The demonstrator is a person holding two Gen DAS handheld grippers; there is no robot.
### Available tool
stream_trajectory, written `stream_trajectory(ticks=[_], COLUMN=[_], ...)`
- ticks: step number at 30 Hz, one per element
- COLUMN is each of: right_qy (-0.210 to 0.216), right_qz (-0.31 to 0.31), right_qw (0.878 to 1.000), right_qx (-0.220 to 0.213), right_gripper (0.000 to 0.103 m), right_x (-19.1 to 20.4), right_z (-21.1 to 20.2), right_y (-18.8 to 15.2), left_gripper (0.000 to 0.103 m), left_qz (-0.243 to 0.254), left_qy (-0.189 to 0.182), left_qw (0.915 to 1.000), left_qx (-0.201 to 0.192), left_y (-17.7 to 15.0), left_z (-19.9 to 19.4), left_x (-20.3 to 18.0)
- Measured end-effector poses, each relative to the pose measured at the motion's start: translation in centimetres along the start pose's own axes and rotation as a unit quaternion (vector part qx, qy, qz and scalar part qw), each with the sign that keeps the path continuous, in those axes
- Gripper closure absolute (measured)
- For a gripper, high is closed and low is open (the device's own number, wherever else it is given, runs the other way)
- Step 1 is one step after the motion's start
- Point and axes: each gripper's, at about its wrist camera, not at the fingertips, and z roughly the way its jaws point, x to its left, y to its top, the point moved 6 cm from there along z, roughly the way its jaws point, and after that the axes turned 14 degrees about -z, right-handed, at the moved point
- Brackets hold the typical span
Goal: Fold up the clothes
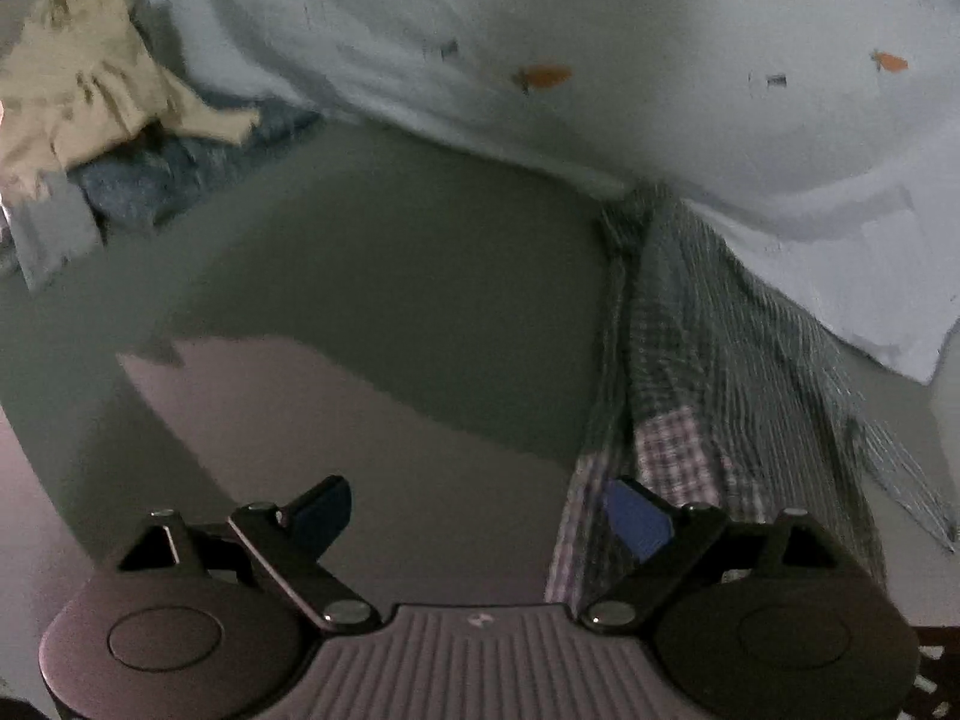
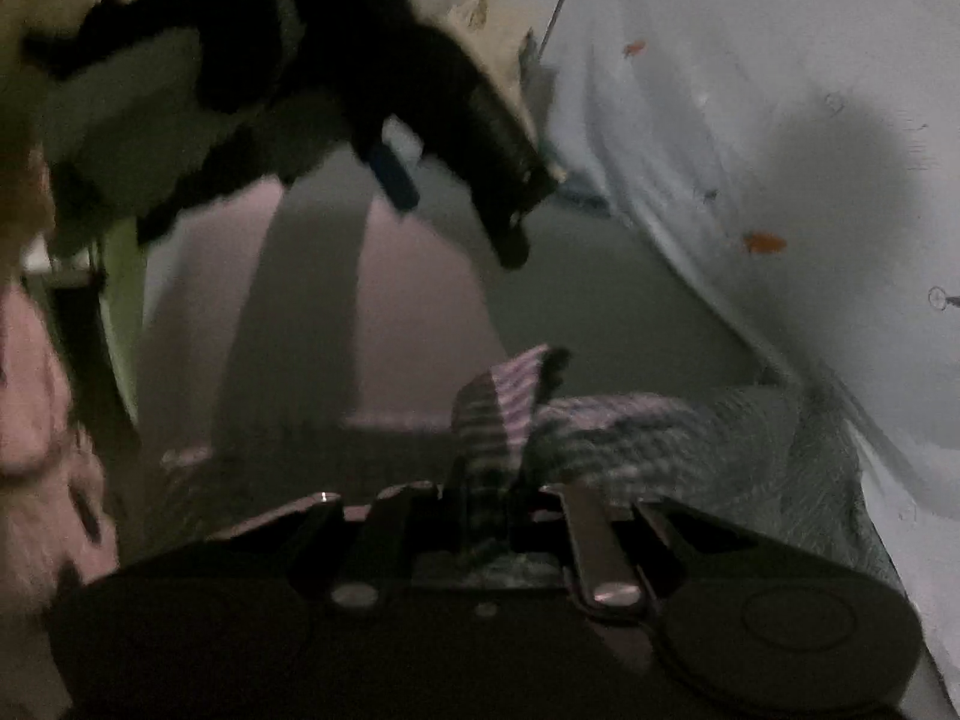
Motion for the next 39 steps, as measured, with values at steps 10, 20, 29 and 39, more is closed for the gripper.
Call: stream_trajectory(ticks=[10,20,29,39], right_qy=[0.044,-0.01,-0.088,-0.096], right_qz=[0.045,0.284,0.47,0.389], right_qw=[0.996,0.955,0.877,0.916], right_qx=[0.062,0.089,0.048,0.031], right_gripper=[0.057,0.038,0.074,0.036], right_x=[3.1,-1.8,-10.8,-21.7], right_z=[1.2,-3.0,-0.9,11.1], right_y=[0.0,-4.3,-11.5,-13.1], left_gripper=[0.01,0.01,0.01,0.01], left_qz=[0.092,0.14,0.131,0.074], left_qy=[-0.045,-0.047,-0.032,-0.005], left_qw=[0.9931,0.9852,0.9865,0.9944], left_qx=[0.057,0.088,0.094,0.075], left_y=[-4.7,-5.9,-4.7,-0.7], left_z=[2.2,4.2,5.9,9.1], left_x=[-3.4,-5.5,-5.9,-6.9])
